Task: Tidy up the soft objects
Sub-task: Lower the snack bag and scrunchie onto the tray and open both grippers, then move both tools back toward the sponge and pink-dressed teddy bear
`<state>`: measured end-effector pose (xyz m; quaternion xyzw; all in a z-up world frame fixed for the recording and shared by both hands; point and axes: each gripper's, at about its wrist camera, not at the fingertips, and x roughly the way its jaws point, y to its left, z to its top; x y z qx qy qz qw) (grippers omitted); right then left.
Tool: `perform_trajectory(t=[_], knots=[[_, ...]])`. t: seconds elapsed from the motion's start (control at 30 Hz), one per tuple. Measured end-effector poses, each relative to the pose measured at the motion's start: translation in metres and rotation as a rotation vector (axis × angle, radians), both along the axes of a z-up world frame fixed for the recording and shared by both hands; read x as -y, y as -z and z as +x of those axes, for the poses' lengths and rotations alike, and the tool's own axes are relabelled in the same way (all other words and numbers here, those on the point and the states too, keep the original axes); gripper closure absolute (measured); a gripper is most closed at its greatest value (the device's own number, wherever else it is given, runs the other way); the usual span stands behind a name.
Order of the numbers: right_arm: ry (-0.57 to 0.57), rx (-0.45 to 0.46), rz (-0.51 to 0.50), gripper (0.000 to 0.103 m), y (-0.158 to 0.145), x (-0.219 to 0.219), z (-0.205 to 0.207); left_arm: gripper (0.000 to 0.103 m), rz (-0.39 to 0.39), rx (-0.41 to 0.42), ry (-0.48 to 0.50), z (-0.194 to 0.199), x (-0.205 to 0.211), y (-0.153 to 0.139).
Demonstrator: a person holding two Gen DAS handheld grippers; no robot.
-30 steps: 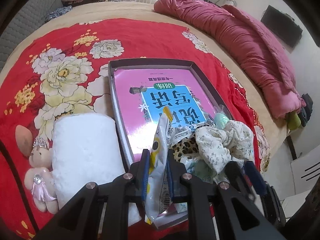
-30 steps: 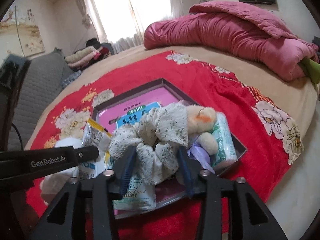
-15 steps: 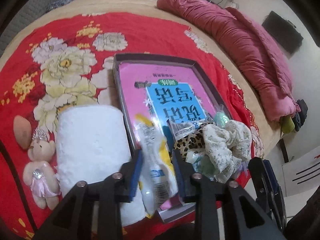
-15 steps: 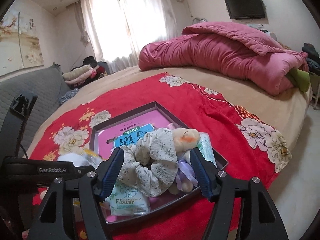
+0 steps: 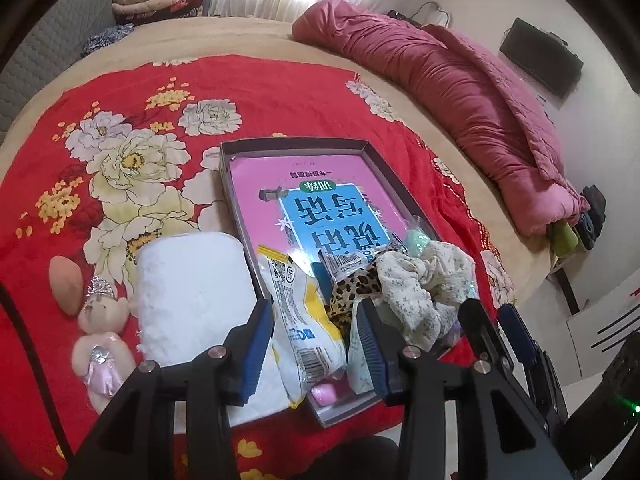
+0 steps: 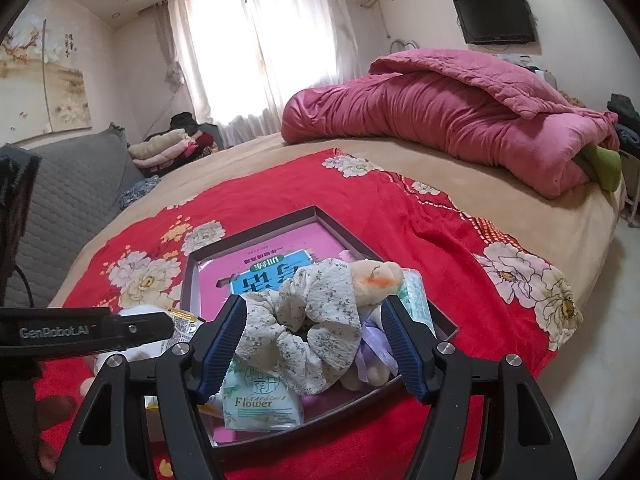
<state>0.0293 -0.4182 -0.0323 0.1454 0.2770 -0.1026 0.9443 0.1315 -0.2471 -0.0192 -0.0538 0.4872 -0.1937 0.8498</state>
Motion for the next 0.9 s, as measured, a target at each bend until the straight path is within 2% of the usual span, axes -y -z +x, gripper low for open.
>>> perform_trajectory(t=[0.5,0.77,0.9], knots=[[-0.023,0.014,-0.072,0.030,-0.012,-0.018,-0.009,0.056,0.020,0.060,-0.006,-0.030,-0.029,-0.017],[-0.077,0.027,-0.110,0.030,-0.025,-0.042,-0.013,0.055,0.009,0.082,-0.068,-0.041,-0.077,-0.021],[-0.141,0.041,-0.127,0.030,-0.035,-0.063,-0.014,0.055,-0.015,0.077,-0.115,-0.044,-0.110,-0.023]])
